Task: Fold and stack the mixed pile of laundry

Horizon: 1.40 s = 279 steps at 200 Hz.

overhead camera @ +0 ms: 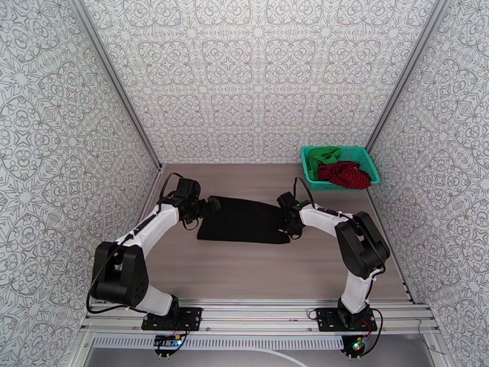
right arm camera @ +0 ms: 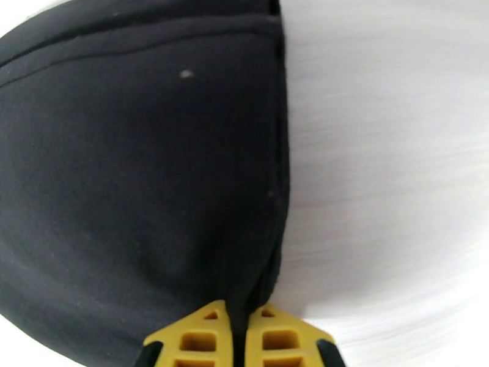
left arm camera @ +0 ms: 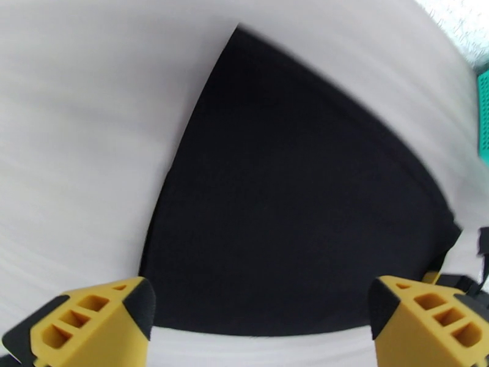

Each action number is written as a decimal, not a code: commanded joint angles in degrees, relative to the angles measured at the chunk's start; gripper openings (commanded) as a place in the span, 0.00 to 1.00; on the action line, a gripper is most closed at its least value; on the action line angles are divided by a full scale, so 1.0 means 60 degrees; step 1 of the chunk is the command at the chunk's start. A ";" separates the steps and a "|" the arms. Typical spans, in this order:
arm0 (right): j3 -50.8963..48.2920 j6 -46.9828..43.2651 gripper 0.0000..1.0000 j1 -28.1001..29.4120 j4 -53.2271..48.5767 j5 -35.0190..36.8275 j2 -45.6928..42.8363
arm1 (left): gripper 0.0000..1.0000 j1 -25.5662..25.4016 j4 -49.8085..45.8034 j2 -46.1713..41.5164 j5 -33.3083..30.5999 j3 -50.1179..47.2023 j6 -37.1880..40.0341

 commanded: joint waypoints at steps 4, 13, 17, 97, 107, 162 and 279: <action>-0.0277 -0.1434 0.00 -0.0276 -0.0829 0.1261 -0.0994 | 0.81 -0.0656 -0.0411 -0.0500 0.0027 -0.0486 -0.0262; -0.0214 -0.1913 0.00 -0.0344 -0.1017 0.1361 -0.1318 | 0.71 -0.0945 -0.0446 -0.0568 0.0045 -0.0608 -0.0393; -0.0190 -0.2118 0.00 -0.0374 -0.1121 0.1412 -0.1444 | 0.67 -0.1093 -0.0458 -0.0592 0.0036 -0.0651 -0.0461; 0.2202 -0.5748 0.00 -0.0949 -0.2839 0.1659 -0.2089 | 0.17 -0.3813 0.0147 0.0753 0.0197 0.0831 -0.1689; 0.2603 -0.5956 0.00 -0.0952 -0.3015 0.1535 -0.2099 | 0.16 -0.4035 0.0129 0.1172 0.0196 0.1284 -0.1697; 0.3884 -0.6000 0.00 -0.0902 -0.3578 -0.0320 -0.1943 | 0.13 -0.4432 0.0157 0.2924 -0.0237 0.2880 -0.1686; 0.4747 -0.5339 0.00 -0.0014 -0.3775 -0.1238 -0.0980 | 0.14 -0.2307 -0.0498 0.2706 -0.1266 0.1382 -0.0842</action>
